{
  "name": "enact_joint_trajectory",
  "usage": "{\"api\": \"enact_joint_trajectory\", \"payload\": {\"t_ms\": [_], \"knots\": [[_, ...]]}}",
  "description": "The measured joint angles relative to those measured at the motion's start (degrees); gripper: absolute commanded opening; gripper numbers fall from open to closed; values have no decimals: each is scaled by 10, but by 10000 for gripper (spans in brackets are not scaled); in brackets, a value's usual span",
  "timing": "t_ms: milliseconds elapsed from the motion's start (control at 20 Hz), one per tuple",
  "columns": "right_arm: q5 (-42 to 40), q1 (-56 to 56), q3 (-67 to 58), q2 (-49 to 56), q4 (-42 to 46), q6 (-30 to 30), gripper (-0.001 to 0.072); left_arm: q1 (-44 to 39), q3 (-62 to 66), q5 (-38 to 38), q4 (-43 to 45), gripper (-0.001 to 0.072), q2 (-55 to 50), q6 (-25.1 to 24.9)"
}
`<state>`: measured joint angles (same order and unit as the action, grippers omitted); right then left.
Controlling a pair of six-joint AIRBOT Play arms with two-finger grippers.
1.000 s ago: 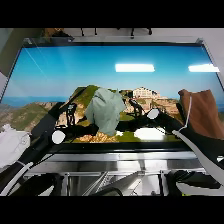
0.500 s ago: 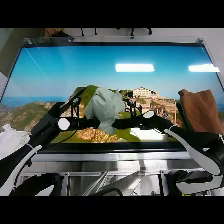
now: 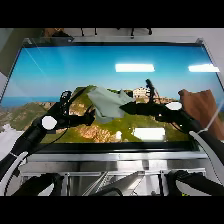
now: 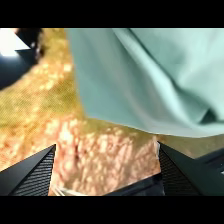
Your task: Fold the shirts.
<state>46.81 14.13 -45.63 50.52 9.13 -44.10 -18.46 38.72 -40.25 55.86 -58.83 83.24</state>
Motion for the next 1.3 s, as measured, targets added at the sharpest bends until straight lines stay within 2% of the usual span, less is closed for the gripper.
{"api": "enact_joint_trajectory", "payload": {"t_ms": [250,400,600,950,1000,1050,1100,1200,1250,1300], "knots": [[19,-12,1,-34,35,-29,16,-44,-25,11,-4,690,-11,4],[22,3,1,-30,43,-39,17,-94,-43,33,-6,690,-36,23],[17,16,-3,-32,15,-41,16,-150,-35,53,-6,690,-57,44],[25,41,-6,-17,2,-39,17,-186,10,188,-5,675,-87,53],[25,45,-6,-14,1,-39,17,-186,15,199,-5,435,-101,55],[25,49,-6,-8,0,-39,17,-186,23,207,-5,137,-117,57],[25,51,-6,-3,0,-39,18,-186,31,212,-5,21,-131,57],[23,53,-6,7,0,-39,33,-187,50,207,-5,21,-156,57],[21,54,-6,11,0,-39,173,-187,60,201,-4,20,-163,56],[19,54,-6,13,1,-38,267,-187,69,194,-4,21,-169,46]]}}
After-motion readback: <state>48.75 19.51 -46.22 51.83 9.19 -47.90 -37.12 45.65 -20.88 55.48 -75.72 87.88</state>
